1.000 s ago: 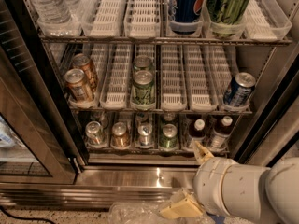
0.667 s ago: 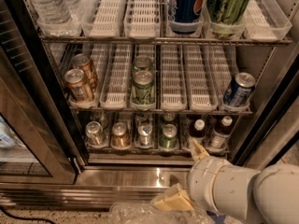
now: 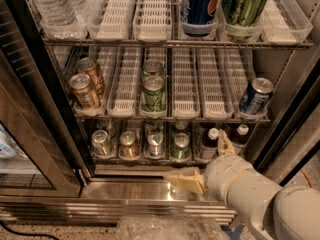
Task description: Pick blue plastic bottle from bottom shelf of fridge
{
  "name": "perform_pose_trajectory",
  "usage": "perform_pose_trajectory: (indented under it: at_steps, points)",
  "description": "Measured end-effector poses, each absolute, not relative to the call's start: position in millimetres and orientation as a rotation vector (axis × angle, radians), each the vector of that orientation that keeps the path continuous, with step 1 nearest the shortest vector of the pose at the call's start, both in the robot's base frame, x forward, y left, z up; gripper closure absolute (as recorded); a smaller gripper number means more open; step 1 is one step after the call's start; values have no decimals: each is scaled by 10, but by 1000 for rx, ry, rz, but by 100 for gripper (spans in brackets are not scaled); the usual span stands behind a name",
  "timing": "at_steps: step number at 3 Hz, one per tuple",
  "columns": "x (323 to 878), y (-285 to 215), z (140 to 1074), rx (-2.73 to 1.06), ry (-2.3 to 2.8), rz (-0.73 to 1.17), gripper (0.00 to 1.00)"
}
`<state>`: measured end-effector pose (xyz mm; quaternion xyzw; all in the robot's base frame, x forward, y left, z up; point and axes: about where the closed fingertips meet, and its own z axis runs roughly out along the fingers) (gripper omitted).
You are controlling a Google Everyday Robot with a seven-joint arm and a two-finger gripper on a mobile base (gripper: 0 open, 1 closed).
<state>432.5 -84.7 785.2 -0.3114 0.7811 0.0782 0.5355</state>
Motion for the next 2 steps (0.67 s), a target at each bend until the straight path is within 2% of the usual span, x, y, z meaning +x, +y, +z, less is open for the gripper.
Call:
perform_pose_trajectory:
  at_steps: [1, 2]
  points:
    - [4404, -1191, 7791, -633, 1810, 67, 0]
    - [4418, -1382, 7848, -534, 1797, 38, 0]
